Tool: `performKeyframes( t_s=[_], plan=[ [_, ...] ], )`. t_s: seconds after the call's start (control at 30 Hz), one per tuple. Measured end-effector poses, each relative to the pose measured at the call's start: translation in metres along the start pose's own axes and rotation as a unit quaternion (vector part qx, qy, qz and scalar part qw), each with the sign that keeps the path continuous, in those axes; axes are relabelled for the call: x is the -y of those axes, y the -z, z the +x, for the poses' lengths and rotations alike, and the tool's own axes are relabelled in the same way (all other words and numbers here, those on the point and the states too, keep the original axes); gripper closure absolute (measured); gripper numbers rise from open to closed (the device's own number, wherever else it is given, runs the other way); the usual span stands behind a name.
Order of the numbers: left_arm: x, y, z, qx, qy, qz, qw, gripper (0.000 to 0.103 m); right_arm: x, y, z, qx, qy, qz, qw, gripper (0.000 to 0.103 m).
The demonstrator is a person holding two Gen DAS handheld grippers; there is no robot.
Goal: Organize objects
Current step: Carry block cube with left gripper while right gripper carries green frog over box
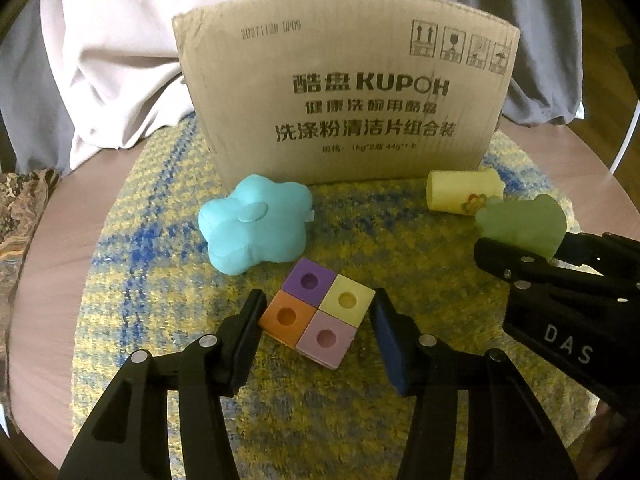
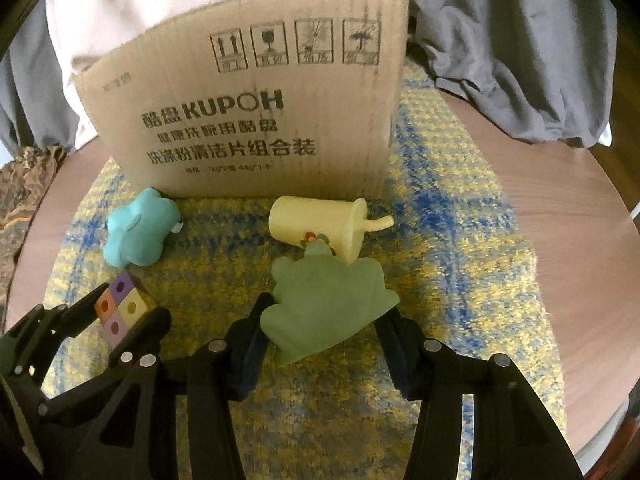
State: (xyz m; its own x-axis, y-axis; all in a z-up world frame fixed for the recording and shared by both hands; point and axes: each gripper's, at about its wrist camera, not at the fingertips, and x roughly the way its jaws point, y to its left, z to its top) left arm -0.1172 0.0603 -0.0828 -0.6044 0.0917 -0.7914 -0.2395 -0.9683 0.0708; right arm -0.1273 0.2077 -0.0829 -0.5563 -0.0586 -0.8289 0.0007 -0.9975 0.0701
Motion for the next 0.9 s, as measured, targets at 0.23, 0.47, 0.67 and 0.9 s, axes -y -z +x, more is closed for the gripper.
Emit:
performKeyframes(
  t_s=[0.23,0.47,0.67,0.9],
  plan=[
    [0.003,-0.008,-0.014,0.014,-0.002,-0.002,0.9999,0.051,0.003,-0.001,-0.015,0.011,-0.002,0.004,1.0,0.052],
    [0.002,-0.014,-0.026,0.028,-0.004,-0.004,0.9996,0.051,0.004,-0.005,-0.031,0.027,0.0,0.004,1.0,0.052],
    [-0.003,-0.022,-0.036,0.04,-0.004,-0.009,0.9992,0.051,0.004,-0.011,-0.045,0.04,0.0,0.003,0.999,0.052],
    [-0.007,-0.035,-0.048,0.055,-0.003,-0.013,0.9984,0.051,0.002,-0.018,-0.06,0.054,-0.002,0.001,0.999,0.052]
  ],
)
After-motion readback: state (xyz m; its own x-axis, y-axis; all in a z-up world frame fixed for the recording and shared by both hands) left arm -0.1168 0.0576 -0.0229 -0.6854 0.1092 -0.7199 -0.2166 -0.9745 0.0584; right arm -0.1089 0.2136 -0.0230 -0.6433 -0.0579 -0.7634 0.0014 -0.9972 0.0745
